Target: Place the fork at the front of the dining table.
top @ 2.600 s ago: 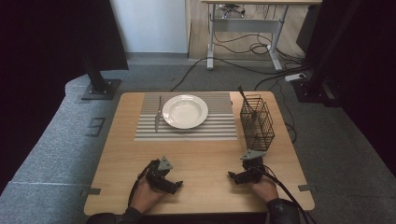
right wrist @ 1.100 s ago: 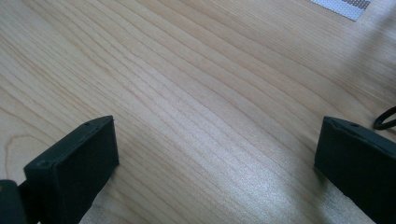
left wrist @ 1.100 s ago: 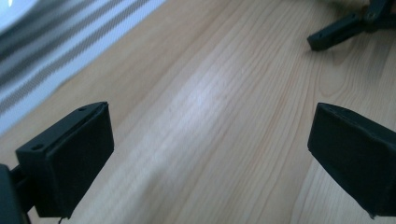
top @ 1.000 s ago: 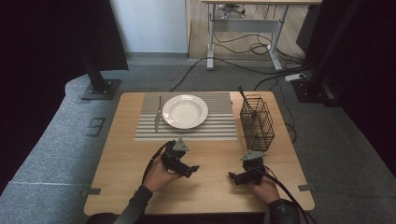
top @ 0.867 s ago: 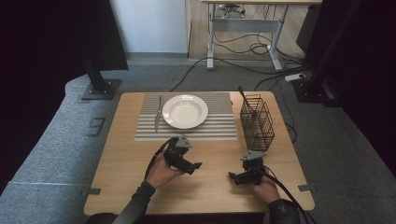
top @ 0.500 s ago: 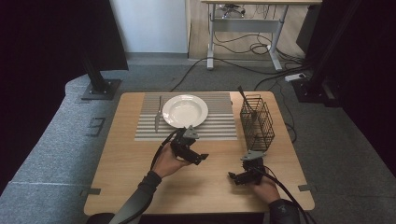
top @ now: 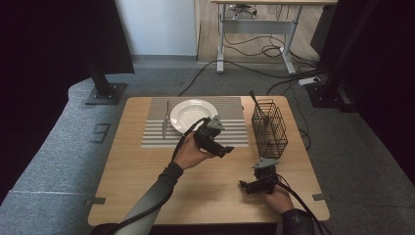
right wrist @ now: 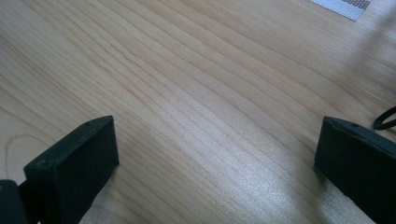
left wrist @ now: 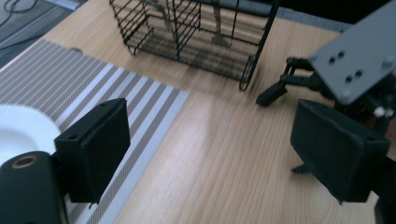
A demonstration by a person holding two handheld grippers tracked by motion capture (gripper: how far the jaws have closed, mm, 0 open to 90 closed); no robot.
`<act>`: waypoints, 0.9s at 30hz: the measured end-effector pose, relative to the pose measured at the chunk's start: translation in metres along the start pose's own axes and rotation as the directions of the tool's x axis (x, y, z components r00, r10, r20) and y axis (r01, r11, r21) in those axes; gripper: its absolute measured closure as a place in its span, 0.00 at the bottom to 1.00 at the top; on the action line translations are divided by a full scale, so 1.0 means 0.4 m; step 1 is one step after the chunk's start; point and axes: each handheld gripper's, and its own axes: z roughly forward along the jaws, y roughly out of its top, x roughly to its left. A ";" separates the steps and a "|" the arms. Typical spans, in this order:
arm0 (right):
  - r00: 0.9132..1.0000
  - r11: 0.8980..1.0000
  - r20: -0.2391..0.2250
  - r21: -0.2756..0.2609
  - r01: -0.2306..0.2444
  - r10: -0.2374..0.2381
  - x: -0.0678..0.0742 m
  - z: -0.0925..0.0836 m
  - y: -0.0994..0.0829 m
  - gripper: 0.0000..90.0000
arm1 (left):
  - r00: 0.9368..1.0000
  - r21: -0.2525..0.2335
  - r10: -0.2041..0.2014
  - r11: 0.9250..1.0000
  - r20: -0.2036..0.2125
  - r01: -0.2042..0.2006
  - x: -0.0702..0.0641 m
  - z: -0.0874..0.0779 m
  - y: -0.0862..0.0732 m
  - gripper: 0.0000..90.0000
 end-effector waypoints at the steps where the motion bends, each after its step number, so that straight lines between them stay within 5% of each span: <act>1: 1.000 1.000 0.000 0.000 0.000 0.000 0.000 0.000 0.000 0.00 | 1.000 -0.003 0.004 1.000 0.001 -0.004 0.000 0.003 0.009 0.15; 27: 1.000 1.000 0.001 0.000 0.002 -0.002 0.000 0.000 0.000 0.00 | 0.998 -0.012 0.044 0.999 0.046 -0.043 0.011 0.139 0.180 0.29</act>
